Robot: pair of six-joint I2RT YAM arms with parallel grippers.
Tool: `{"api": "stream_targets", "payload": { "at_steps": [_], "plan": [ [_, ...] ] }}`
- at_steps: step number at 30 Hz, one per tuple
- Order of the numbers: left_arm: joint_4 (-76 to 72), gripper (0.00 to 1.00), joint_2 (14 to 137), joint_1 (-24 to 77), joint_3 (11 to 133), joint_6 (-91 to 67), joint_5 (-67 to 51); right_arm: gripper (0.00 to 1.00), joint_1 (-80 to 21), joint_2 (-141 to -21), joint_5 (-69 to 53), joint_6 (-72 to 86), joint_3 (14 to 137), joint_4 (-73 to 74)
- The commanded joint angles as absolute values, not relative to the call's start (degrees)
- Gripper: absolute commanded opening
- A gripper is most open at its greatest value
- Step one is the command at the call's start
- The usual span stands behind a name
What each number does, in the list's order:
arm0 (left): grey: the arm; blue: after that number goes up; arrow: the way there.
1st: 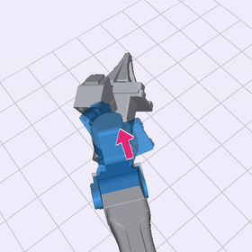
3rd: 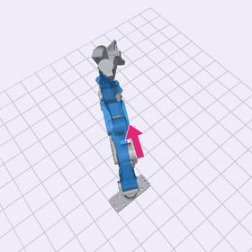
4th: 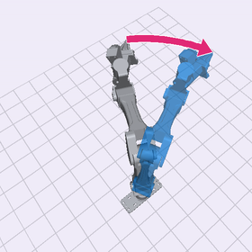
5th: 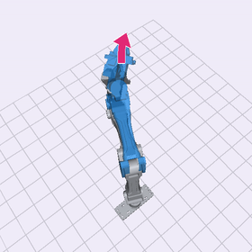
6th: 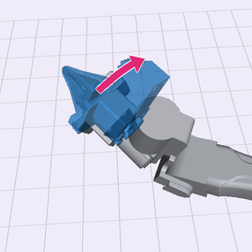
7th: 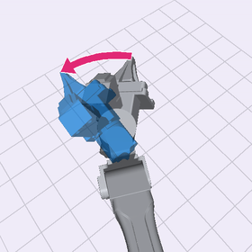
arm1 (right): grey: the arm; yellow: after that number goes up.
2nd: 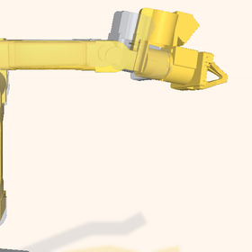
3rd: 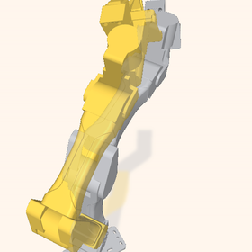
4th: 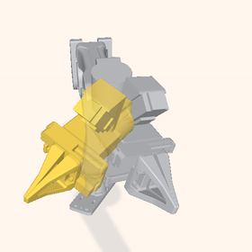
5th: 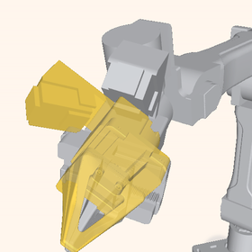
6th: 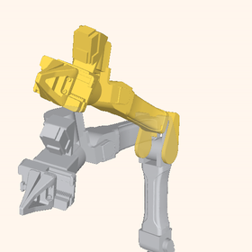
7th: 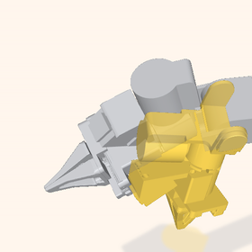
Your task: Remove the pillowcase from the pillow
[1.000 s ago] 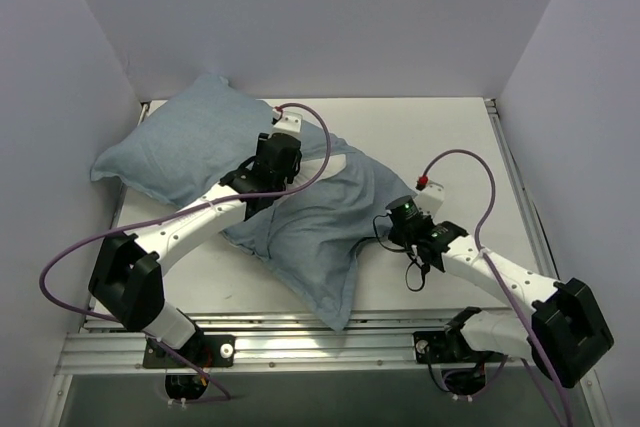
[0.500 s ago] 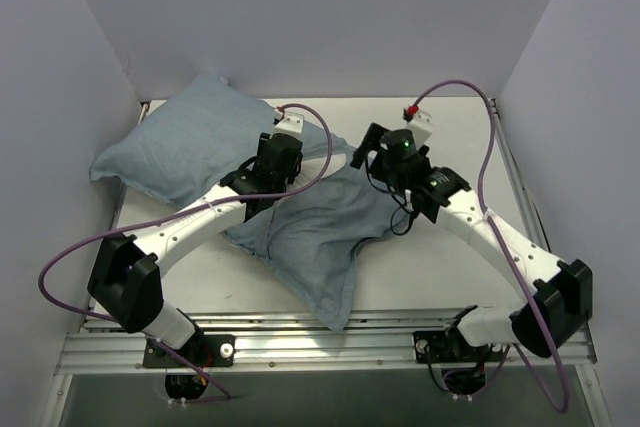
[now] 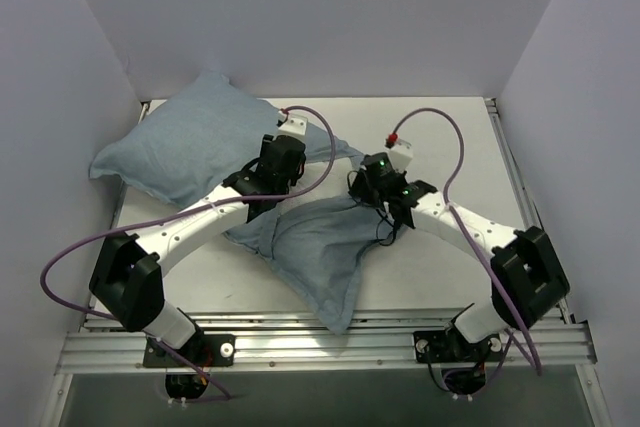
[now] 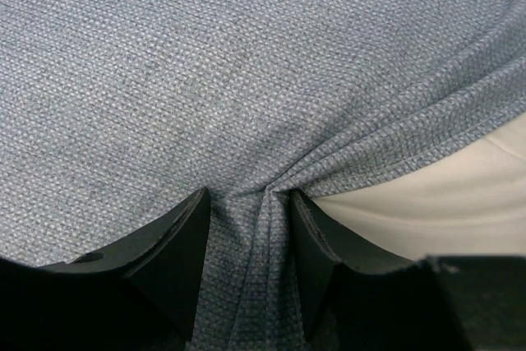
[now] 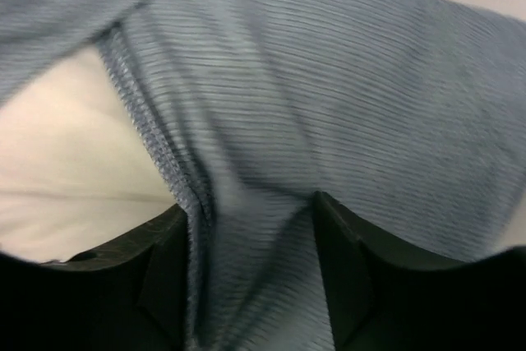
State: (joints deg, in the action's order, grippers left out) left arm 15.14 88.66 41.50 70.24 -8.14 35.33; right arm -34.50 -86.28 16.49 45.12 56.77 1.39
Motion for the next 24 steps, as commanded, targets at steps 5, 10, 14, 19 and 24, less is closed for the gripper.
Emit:
{"api": "stream_targets", "payload": {
  "at_steps": [5, 10, 14, 19, 24],
  "plan": [
    [21.5, 0.52, 91.7, 40.3, 72.5, -9.2, 37.6, 0.43, -25.3, -73.4, 14.3, 46.2, 36.9, 7.7],
    [21.7, 0.52, 91.7, 39.3, 72.5, -10.1, 36.7, 0.21, -18.0, -71.2, 4.6, 44.7, 29.0, 0.7],
    [21.1, 0.52, 90.8, 39.2, 72.3, -11.2, 34.3, 0.0, -15.6, -75.7, -7.9, 41.0, 26.3, -11.8],
    [19.5, 0.58, 86.8, 39.5, 72.2, -11.8, 26.6, 0.0, -16.1, -76.8, -22.1, 39.3, 26.4, -28.4],
    [20.9, 0.73, 80.7, 40.3, 73.6, -12.0, 21.0, 0.0, -17.9, -74.6, -24.3, 35.8, 30.6, -30.8]
  ]
}}
